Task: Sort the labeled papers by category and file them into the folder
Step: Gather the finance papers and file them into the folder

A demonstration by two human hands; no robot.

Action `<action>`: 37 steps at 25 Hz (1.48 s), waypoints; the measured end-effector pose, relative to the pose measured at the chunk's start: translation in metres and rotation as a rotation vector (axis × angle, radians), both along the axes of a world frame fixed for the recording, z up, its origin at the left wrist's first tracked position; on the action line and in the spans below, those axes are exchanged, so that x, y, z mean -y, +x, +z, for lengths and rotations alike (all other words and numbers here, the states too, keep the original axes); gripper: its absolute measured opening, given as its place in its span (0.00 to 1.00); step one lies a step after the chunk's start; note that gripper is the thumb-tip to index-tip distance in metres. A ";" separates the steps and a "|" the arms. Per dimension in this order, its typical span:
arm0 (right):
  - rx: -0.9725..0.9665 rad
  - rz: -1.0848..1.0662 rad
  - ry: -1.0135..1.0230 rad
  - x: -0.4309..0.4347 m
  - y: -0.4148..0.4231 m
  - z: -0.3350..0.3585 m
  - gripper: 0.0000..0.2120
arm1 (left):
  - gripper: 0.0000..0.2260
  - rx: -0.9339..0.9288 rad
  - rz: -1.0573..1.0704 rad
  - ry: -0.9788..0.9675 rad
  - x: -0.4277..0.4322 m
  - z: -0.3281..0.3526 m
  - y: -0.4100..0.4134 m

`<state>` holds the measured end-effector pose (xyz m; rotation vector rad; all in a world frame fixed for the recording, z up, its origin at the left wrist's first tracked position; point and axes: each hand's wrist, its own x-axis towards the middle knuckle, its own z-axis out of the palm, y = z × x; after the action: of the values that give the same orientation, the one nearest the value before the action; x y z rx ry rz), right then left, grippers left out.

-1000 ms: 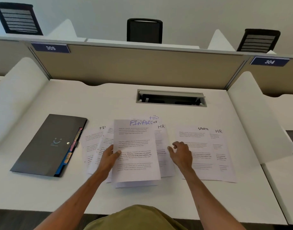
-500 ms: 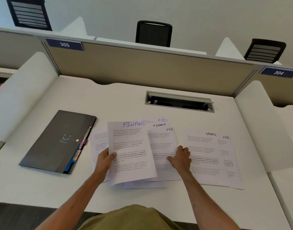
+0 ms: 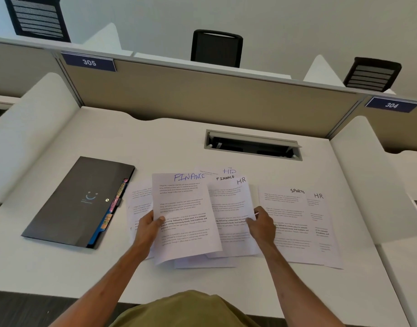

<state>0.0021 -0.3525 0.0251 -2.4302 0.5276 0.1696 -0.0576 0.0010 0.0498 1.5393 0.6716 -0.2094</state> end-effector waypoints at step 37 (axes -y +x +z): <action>-0.067 0.161 -0.173 -0.012 0.024 -0.004 0.08 | 0.13 -0.038 0.042 0.027 0.007 -0.009 -0.001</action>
<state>0.0256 -0.3402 0.0211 -2.6441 0.3895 0.2852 -0.0582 -0.0063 0.0409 1.5490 0.7393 -0.1989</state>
